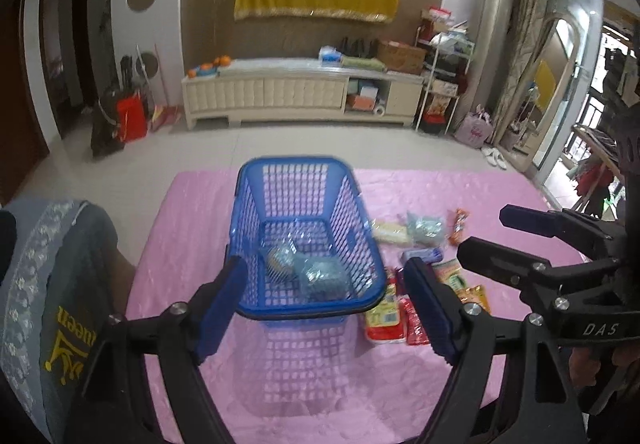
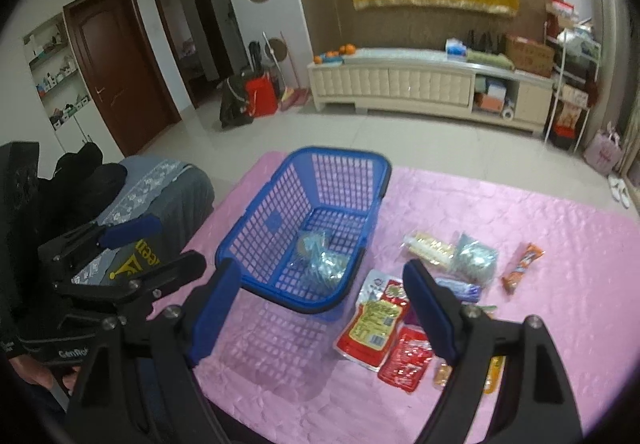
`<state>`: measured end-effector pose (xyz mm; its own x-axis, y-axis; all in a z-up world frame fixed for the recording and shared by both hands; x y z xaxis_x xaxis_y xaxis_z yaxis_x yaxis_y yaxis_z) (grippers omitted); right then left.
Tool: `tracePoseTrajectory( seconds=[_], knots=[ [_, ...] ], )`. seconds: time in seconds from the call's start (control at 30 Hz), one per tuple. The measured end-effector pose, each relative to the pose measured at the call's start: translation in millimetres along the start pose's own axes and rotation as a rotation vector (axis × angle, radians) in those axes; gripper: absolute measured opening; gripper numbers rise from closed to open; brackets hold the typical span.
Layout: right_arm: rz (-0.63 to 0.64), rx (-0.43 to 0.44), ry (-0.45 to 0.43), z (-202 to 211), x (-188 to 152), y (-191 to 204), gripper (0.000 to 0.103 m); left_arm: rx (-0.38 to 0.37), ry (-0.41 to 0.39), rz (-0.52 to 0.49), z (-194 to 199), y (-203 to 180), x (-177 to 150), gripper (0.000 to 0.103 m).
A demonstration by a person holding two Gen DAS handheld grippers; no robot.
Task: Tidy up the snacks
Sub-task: 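Lift both tools away from the basket back over the snacks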
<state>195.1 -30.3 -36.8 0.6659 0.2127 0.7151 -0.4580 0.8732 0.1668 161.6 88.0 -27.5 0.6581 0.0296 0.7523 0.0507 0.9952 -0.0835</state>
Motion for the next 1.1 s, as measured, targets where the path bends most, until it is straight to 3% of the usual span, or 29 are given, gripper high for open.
tracePoseTrajectory(
  seconds=[0.27,0.7,1.1],
  knots=[
    [0.018,-0.101,-0.097,52,-4,-21,0.086,-0.016,-0.075,-0.065,21,-41,7,0.083],
    [-0.052,-0.167,-0.102,90,-40,-73,0.086,-0.062,-0.071,-0.139,15,-109,-4,0.083],
    [-0.111,-0.223,-0.022,81,-85,-127,0.086,-0.109,0.037,-0.143,-33,-148,-39,0.083]
  ],
)
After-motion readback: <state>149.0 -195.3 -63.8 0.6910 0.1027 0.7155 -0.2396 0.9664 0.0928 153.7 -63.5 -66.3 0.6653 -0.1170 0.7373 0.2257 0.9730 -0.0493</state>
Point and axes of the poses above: each gripper's, at about its wrist camera, not at the fingertips, and z roughly against the way its jaws point, y to its left, x to its top, the point moved 8 cm from there along -z, roughly the way its jaws point, and after that the axes turned 1 degree about -x, right-handed, at the moved point
